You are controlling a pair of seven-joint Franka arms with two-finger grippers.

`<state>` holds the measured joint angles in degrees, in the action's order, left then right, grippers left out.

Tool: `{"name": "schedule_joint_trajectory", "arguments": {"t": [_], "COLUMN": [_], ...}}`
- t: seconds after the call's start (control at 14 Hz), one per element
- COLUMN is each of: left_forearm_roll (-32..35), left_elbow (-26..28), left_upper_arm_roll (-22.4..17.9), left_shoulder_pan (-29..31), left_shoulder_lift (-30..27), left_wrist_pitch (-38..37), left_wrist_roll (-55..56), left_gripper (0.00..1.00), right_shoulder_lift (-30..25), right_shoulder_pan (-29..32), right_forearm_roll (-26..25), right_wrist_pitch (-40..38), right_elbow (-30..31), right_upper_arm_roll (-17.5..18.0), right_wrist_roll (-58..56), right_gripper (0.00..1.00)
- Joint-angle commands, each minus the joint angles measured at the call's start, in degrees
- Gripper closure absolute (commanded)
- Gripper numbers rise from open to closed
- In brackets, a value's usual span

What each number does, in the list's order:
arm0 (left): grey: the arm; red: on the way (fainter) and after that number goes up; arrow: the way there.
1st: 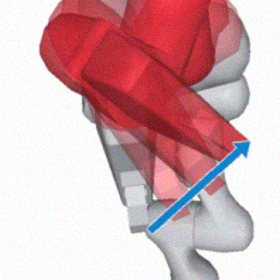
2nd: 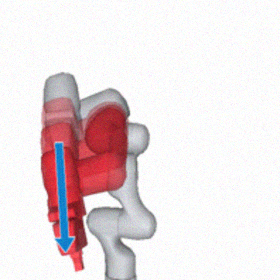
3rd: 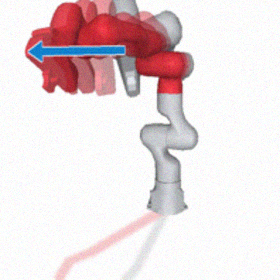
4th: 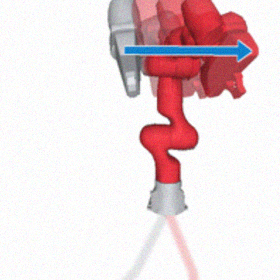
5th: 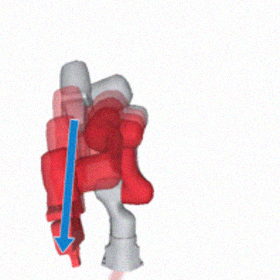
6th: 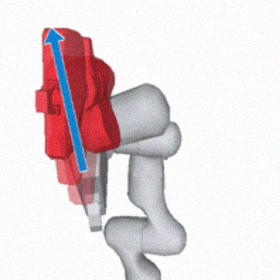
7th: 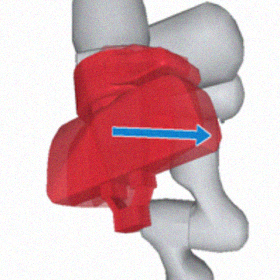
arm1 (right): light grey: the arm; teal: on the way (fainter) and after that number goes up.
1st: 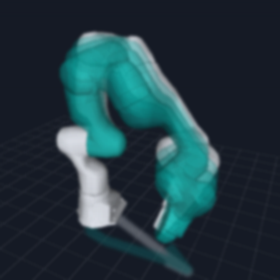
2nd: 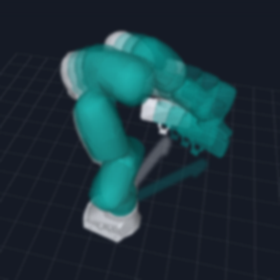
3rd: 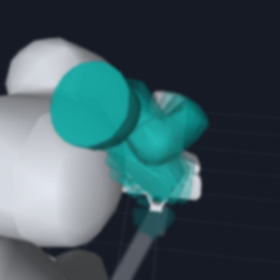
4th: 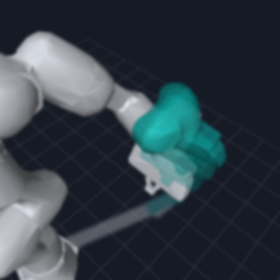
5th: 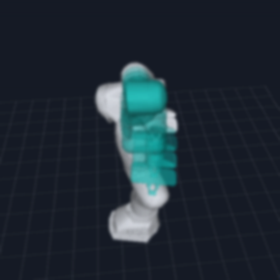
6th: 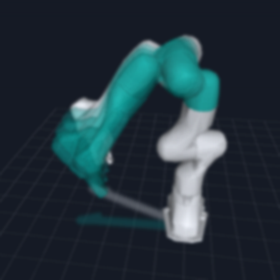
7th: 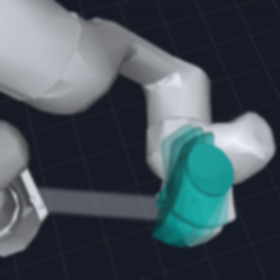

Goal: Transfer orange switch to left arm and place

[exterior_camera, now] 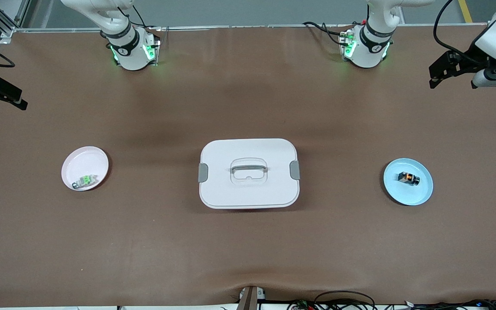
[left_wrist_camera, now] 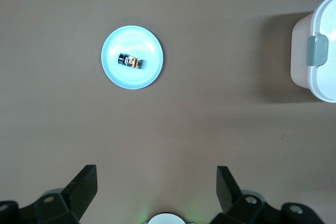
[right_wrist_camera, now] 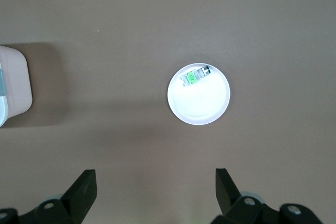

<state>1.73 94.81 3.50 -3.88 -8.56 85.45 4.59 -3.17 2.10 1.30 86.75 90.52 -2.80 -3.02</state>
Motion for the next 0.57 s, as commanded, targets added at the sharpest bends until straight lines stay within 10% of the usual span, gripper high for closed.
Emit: {"name": "schedule_joint_trajectory", "arguments": {"t": [0.0,0.5], "left_forearm_roll": [-0.94,-0.85], "left_elbow": [-4.10,-5.69], "left_upper_arm_roll": [-0.43,-0.52], "left_shoulder_pan": [0.02,0.02], "left_shoulder_lift": [3.01,4.95], "left_wrist_pitch": [-1.17,-1.25], "left_wrist_roll": [-0.20,-0.55], "left_gripper": [0.00,0.00], "right_shoulder_lift": [0.53,0.71], "right_shoulder_pan": [0.97,0.71], "right_forearm_roll": [-0.51,-0.43], "right_wrist_pitch": [-0.89,-0.89], "right_elbow": [-1.23,-1.23], "right_upper_arm_roll": [0.87,0.87], "right_wrist_roll": [-0.23,-0.14], "right_gripper": [0.00,0.00]}}
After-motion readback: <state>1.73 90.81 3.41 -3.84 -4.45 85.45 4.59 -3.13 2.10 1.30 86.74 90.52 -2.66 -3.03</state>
